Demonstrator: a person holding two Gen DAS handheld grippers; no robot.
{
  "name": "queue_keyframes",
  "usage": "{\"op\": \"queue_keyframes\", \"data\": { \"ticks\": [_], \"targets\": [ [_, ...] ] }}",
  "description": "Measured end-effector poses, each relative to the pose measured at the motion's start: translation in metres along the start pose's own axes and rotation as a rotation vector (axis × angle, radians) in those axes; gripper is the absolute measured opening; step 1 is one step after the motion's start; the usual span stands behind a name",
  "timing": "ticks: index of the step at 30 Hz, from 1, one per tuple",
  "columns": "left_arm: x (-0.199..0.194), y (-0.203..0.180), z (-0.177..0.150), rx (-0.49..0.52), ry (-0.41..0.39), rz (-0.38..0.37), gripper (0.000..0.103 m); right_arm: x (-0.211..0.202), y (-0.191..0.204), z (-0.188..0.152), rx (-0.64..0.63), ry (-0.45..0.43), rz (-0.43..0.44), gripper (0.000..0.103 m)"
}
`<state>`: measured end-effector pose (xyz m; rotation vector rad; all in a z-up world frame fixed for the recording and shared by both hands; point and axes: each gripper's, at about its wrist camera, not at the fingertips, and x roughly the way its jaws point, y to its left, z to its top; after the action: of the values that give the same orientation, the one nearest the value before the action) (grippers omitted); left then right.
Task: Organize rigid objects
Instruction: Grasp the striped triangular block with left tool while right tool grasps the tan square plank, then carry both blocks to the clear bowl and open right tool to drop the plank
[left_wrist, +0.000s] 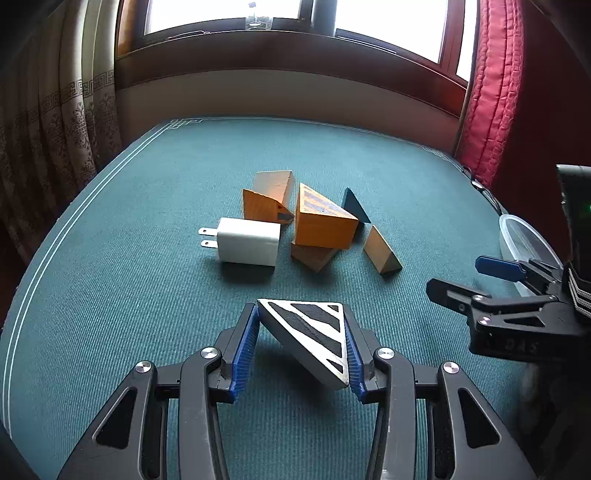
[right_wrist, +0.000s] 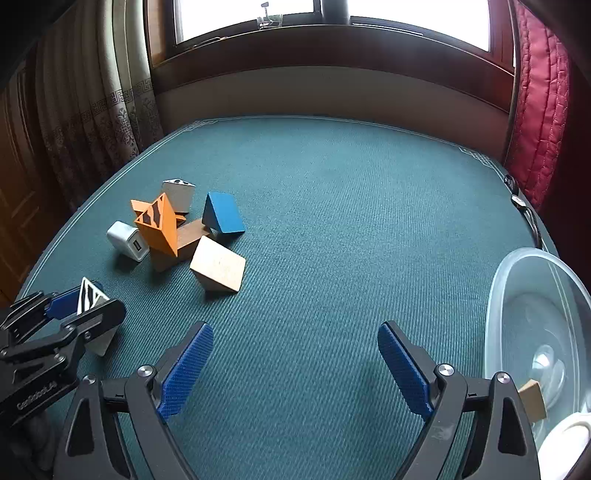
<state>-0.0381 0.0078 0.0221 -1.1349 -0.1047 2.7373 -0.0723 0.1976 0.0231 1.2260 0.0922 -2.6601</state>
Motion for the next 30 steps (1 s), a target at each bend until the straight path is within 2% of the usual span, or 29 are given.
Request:
{"op": "queue_keyframes", "data": {
  "ticks": [4,10,13,20,22,24,26,27,30],
  "targets": [
    [-0.005,0.012,-0.003,-0.027,-0.004,-0.002,0.044,0.020,0.006,0.010,-0.026,0.045,-0.006,0.093],
    [-0.009,0.015,-0.002,-0.040,-0.012,-0.019,0.044,0.035,0.024,0.030,-0.121,0.035,-0.034,0.093],
    [-0.010,0.014,-0.002,-0.037,-0.014,-0.025,0.044,0.041,0.028,0.039,-0.150,0.029,-0.026,0.089],
    [-0.008,0.014,-0.001,-0.043,-0.009,-0.024,0.044,0.048,0.036,0.050,-0.147,0.034,0.051,0.070],
    [-0.007,0.013,-0.002,-0.042,-0.009,-0.024,0.044,0.048,0.039,0.051,-0.148,0.030,0.058,0.062],
    [-0.007,0.013,-0.002,-0.041,-0.008,-0.024,0.044,0.048,0.043,0.052,-0.149,0.022,0.063,0.048],
    [-0.008,0.013,-0.003,-0.041,-0.009,-0.023,0.044,0.046,0.047,0.050,-0.151,0.012,0.064,0.040],
    [-0.008,0.013,-0.003,-0.041,-0.009,-0.022,0.044,0.045,0.049,0.048,-0.151,0.006,0.060,0.037],
    [-0.008,0.015,-0.003,-0.046,-0.011,-0.022,0.044,0.042,0.051,0.044,-0.142,-0.007,0.052,0.037]
  ]
}}
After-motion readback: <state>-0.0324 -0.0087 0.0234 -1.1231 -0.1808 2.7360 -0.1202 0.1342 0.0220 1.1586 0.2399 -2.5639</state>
